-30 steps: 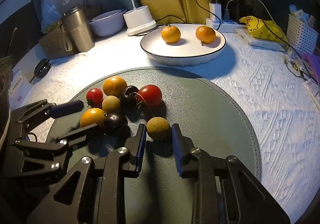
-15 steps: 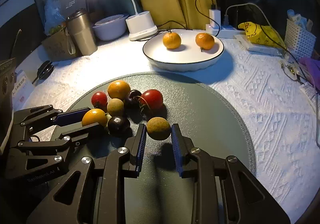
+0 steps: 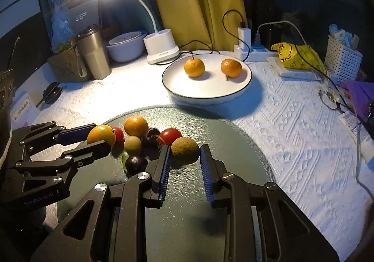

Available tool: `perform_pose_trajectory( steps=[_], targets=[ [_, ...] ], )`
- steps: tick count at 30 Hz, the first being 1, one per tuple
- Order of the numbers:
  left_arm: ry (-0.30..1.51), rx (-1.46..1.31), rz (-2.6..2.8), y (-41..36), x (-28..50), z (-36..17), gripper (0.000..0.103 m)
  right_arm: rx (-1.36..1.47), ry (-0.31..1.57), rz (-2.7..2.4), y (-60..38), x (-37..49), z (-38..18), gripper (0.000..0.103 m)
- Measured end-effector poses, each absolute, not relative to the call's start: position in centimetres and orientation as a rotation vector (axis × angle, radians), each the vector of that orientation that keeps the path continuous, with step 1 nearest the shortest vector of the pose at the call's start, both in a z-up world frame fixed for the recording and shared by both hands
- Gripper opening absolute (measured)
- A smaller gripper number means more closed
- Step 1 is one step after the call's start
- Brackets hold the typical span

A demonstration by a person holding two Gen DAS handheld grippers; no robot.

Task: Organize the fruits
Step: 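Grasp a small orange fruit with the left tool while the right tool grasps the brown round fruit, then carry both held fruits over to the white plate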

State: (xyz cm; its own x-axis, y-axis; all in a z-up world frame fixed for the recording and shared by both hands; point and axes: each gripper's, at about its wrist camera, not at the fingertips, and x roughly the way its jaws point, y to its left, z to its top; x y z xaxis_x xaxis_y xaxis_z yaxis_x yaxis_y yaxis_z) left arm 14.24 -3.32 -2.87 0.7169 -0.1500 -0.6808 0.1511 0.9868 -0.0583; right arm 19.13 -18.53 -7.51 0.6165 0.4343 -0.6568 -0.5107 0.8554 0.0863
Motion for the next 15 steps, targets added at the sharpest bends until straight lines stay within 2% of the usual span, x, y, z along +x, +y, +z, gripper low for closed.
perform_pose_trajectory(
  steps=[15],
  targets=[
    [0.7,0.031,-0.16,-2.2,17.7,-1.0,0.034,-0.109,0.667,0.515,-19.0,22.3,-5.0,0.027]
  ],
)
